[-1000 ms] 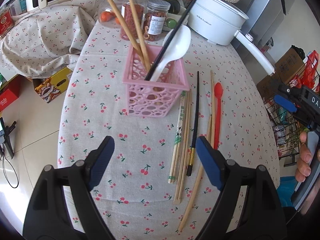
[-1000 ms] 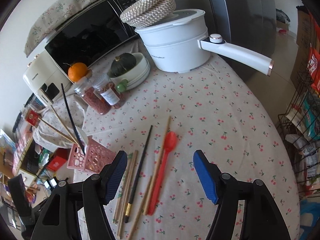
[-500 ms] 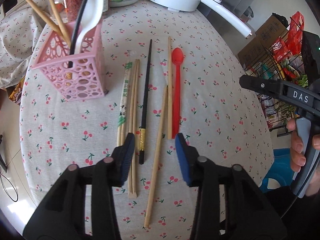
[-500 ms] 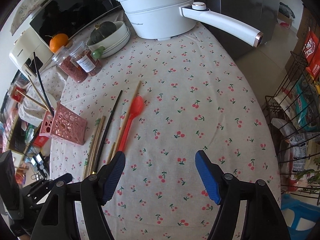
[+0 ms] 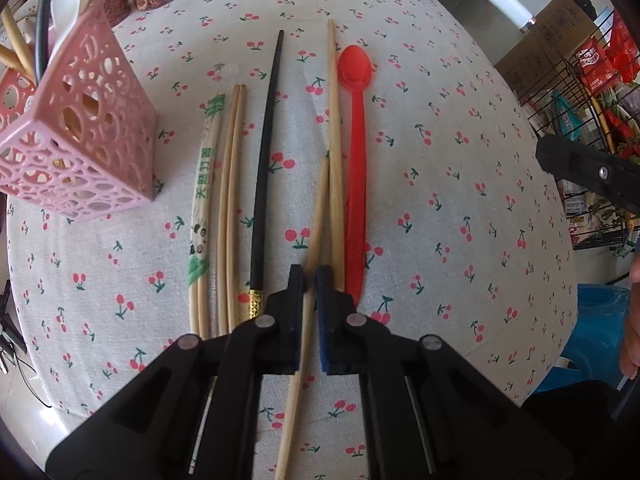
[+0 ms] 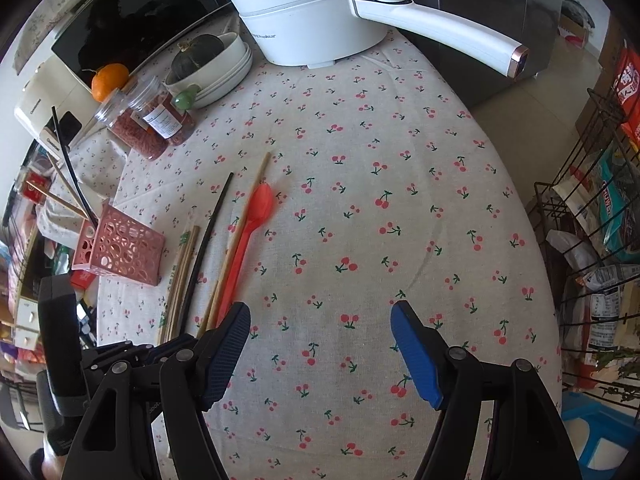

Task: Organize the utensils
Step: 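Grasp a black chopstick with the left tool while the right tool grasps a wooden chopstick, then lift the black chopstick with the left tool while the right tool lifts the wooden chopstick, then drop the black chopstick into the pink basket with the left tool while the right tool carries the wooden chopstick, then lower the wooden chopstick into the pink basket and open the right tool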

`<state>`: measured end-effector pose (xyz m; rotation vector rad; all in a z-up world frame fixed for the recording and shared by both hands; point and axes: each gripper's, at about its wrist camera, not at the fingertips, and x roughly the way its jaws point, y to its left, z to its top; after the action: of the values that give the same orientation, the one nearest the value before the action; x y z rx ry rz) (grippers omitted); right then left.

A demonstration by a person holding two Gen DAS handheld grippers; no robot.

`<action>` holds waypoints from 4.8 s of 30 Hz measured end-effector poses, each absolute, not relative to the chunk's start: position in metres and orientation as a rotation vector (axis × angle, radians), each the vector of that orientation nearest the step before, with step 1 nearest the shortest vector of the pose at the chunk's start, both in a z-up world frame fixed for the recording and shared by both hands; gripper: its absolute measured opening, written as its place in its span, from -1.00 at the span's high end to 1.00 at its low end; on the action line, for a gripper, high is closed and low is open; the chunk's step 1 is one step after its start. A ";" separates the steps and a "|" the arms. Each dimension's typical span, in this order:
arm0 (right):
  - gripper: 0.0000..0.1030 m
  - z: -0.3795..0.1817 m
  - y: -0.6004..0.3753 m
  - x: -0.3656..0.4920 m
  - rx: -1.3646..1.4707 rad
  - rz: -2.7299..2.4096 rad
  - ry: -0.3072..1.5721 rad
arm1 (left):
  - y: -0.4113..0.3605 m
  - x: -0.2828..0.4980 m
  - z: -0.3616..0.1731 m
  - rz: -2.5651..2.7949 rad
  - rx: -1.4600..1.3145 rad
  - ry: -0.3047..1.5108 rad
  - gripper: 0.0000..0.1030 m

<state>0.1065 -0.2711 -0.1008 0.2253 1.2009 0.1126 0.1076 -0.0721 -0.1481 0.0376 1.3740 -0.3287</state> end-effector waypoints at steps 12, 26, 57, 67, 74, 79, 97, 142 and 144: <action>-0.44 -0.109 -0.263 0.108 0.205 0.113 1.225 | -0.079 0.102 -0.144 -0.302 0.118 1.350 0.86; -0.42 -0.124 -0.240 0.129 0.243 0.153 1.230 | -0.016 0.079 -0.051 -0.345 -0.044 1.068 0.86; 0.78 -0.165 -0.178 0.152 0.139 0.284 1.427 | 0.046 0.080 -0.052 -0.331 -0.215 1.084 0.86; 0.77 -0.159 -0.143 0.173 -0.046 0.208 1.305 | 0.050 0.080 -0.051 -0.324 -0.209 1.079 0.86; 0.87 -0.161 -0.136 0.168 -0.143 0.215 1.258 | 0.055 0.078 -0.045 -0.299 -0.223 1.045 0.86; 0.87 -0.122 -0.163 0.150 -0.017 0.275 1.167 | 0.058 0.068 -0.025 -0.298 -0.250 0.963 0.86; 0.88 0.009 -0.212 0.075 0.239 0.383 0.716 | 0.081 0.051 0.027 -0.238 -0.385 0.630 0.86; 0.87 0.024 -0.151 0.103 0.330 0.434 0.485 | 0.114 0.107 -0.018 -0.050 -0.381 0.648 -0.30; 0.87 0.027 -0.144 0.105 0.345 0.438 0.466 | 0.119 0.100 -0.021 -0.036 -0.351 0.680 -0.45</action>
<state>0.1050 -0.1435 0.0267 0.3450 0.4661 0.4379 0.0999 0.1186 -0.0210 -0.3506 0.6803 -0.0364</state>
